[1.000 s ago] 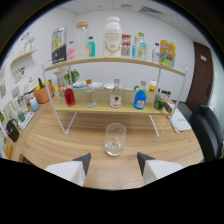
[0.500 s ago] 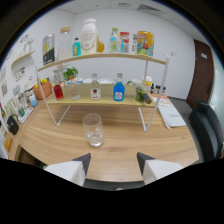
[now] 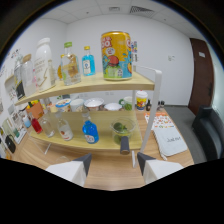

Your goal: Make me a cup of Mojito.

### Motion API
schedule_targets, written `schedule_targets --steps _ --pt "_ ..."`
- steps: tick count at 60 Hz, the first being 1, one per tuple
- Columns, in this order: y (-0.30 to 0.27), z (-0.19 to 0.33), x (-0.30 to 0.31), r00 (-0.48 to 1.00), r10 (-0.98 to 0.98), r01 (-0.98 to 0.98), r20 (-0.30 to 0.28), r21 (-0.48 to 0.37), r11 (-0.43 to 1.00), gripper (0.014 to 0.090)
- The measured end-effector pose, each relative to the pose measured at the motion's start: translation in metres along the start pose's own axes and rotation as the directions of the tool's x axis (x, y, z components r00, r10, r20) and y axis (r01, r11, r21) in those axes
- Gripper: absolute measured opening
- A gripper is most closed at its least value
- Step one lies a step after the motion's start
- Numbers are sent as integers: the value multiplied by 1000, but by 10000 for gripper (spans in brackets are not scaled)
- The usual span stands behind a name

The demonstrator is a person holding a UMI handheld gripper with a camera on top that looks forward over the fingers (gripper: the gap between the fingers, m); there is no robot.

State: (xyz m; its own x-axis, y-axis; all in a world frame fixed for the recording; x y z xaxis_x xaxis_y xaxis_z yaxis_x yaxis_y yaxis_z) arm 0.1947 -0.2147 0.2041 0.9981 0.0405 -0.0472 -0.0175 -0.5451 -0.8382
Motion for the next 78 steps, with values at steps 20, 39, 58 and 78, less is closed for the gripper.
schedule_targets --steps 20,39,58,78 --pt "-4 61 22 999 -4 2 -32 -74 997 665" --pt "-2 75 26 999 -20 15 -46 -113 994 204" --pt "-3 68 26 997 28 -35 -70 -99 995 164" --pt "0 10 1 997 18 -21 -77 -39 999 158"
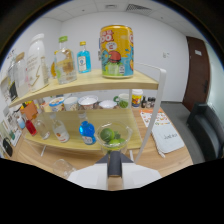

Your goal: Make me a cup of Mojito.

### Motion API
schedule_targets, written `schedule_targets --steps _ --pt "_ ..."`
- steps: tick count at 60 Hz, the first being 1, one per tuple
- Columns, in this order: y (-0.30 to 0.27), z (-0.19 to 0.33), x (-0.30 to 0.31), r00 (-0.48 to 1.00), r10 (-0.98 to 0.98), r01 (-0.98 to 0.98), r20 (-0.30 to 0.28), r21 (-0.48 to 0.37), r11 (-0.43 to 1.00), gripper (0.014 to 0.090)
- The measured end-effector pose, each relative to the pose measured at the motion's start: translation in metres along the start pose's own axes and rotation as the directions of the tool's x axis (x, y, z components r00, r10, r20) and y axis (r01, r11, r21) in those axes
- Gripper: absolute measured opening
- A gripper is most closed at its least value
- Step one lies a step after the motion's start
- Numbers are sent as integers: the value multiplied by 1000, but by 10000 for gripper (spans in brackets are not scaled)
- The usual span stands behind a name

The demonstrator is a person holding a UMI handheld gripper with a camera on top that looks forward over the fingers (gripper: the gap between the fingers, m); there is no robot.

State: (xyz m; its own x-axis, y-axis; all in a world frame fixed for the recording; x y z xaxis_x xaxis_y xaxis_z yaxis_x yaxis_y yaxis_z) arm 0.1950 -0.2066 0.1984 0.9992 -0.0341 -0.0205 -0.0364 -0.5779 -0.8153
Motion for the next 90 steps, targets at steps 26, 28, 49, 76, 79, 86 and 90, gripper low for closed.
schedule_targets --steps 26,28,49,76,79,86,90 --pt "61 -30 -60 992 -106 106 -66 -13 994 157" --pt "59 -31 -61 985 -149 150 -84 -5 989 157" --pt "8 -28 -70 549 -766 811 -334 -12 586 155" --pt "-4 -15 -93 -206 -905 977 -372 -122 -173 155" --pt "-3 -16 -97 -273 -887 962 -373 -128 -242 155" --pt "-6 -15 -107 -355 -853 935 -383 -119 -335 155" --pt "-5 -17 -111 -360 -850 932 -385 -109 -346 156"
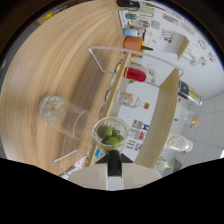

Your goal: Make me a cup of Mojito.

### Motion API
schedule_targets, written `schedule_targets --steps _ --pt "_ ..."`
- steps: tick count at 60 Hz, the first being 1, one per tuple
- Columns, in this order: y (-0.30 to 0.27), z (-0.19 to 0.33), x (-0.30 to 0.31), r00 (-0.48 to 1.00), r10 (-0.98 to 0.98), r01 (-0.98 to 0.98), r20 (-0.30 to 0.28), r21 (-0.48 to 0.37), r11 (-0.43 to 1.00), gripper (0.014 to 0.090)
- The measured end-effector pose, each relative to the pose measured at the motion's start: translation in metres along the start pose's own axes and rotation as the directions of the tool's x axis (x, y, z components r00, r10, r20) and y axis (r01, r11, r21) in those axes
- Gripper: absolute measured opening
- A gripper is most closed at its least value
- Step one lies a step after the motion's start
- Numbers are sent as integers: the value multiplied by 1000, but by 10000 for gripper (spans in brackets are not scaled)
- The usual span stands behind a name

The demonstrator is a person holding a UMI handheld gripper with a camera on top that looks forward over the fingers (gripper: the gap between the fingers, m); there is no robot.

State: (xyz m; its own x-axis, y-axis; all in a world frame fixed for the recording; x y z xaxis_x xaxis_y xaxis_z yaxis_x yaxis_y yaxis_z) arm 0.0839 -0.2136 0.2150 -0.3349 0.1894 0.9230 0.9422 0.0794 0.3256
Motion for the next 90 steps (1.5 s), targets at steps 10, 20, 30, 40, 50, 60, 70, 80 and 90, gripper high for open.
schedule_targets --steps 10,20,30,40,50,60,70,80,90 --pt "8 -3 1 991 134 -134 11 -22 991 156" --pt "28 -17 12 873 487 -486 6 -57 872 154" --pt "66 -36 11 531 847 -844 -19 -101 526 157" --pt "106 -44 -44 73 997 -977 -11 -200 69 157" --pt "128 -35 -130 -194 981 -928 -20 -321 -190 156" --pt "126 -22 -203 -348 937 -844 -22 -428 -323 156" --pt "112 -18 -246 -397 918 -796 0 -499 -344 157" --pt "105 -22 -270 -399 917 -780 11 -530 -333 166" --pt "104 -22 -273 -362 932 -806 31 -512 -296 192"
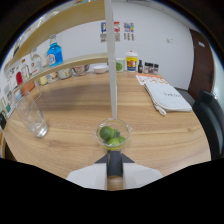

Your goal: Make me a cup of Mojito.

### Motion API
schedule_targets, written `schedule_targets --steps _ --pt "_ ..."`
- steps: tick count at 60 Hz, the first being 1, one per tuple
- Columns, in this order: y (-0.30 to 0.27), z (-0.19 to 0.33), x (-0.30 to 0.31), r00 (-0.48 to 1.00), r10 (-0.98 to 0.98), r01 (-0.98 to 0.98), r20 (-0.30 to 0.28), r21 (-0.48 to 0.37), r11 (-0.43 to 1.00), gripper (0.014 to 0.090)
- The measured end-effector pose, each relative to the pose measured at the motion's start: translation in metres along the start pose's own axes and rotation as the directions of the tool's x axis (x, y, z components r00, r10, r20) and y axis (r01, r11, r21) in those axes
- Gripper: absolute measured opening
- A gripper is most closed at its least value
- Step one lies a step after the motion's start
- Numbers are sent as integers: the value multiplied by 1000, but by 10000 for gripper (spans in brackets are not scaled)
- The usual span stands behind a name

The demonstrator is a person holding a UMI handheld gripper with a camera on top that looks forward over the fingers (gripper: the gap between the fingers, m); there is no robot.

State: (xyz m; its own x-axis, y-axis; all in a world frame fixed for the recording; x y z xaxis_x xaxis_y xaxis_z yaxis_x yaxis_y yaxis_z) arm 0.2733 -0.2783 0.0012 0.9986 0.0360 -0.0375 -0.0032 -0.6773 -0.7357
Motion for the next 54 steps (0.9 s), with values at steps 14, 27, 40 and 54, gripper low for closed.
schedule_targets --steps 14,27,40,54 --pt "-19 -21 10 997 39 -35 -61 54 998 869" --pt "-66 -84 -24 993 40 -18 -115 183 983 852" --pt "-81 -141 -116 991 -2 37 -133 266 963 849" --pt "-66 -144 -211 996 -12 34 -87 250 968 860"
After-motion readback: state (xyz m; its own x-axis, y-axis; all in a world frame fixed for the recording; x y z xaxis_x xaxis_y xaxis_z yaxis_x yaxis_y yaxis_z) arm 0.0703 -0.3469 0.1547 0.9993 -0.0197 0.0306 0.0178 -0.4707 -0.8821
